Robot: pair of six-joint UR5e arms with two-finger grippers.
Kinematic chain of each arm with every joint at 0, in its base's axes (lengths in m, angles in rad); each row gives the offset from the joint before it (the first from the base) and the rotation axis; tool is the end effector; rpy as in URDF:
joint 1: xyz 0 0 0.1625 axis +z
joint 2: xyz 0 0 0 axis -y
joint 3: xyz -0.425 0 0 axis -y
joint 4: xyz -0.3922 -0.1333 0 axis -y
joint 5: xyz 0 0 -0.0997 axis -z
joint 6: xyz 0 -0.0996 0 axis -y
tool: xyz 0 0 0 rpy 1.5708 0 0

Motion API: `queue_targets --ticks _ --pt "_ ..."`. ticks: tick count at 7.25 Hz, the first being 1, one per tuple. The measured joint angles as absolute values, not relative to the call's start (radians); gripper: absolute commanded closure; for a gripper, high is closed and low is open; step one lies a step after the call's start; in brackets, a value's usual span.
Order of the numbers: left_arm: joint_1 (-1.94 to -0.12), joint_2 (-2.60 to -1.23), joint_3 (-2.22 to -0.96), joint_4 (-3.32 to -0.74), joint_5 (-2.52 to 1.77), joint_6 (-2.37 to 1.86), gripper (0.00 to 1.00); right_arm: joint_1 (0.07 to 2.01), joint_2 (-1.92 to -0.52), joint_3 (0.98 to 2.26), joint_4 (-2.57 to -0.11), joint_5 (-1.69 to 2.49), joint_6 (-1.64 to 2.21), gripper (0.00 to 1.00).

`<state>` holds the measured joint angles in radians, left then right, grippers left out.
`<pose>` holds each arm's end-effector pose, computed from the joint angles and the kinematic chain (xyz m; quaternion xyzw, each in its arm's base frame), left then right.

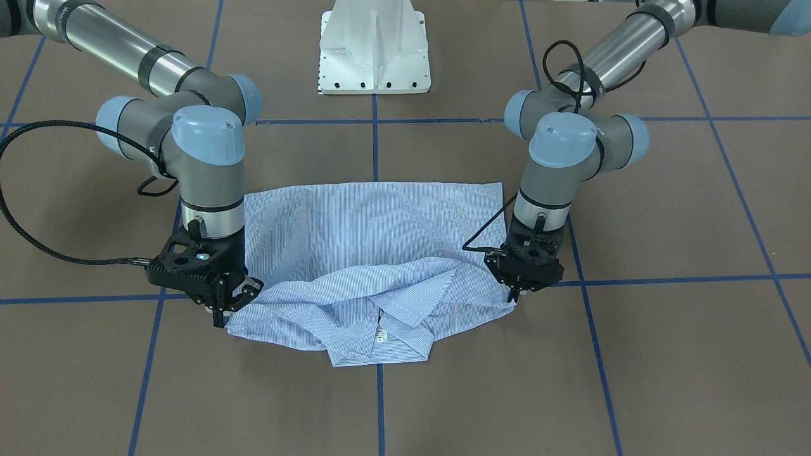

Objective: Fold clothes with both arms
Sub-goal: 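Lay the hem near the collar, open both grippers and raise them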

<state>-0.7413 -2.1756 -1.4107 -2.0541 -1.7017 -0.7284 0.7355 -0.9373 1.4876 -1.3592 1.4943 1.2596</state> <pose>0.4605 -0.5847 0.3228 0.2767 0.3554 0.0743 0.8897 -0.4442 -0.5920 0.3030 0.2164 -0.3041 0.2092 0.9038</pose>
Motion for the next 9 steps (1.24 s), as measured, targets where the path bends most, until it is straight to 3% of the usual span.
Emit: queue_targets --ticks 4,5,6,9 --pt "-0.755 -2.181 -1.394 -2.057 -1.750 -0.685 1.00 0.773 -0.937 1.478 -1.359 1.599 1.189 0.84" --pt "-0.760 -2.181 -1.391 -2.057 -1.758 -0.674 0.64 0.784 -0.937 1.478 -1.358 1.621 1.171 0.61" --pt "-0.766 -2.181 -1.385 -2.057 -1.762 -0.658 0.01 0.798 -0.937 1.477 -1.359 1.651 1.147 0.02" --pt "-0.799 -2.165 -1.400 -2.099 -1.865 -0.591 0.00 0.857 -0.942 1.507 -1.360 1.776 1.076 0.01"
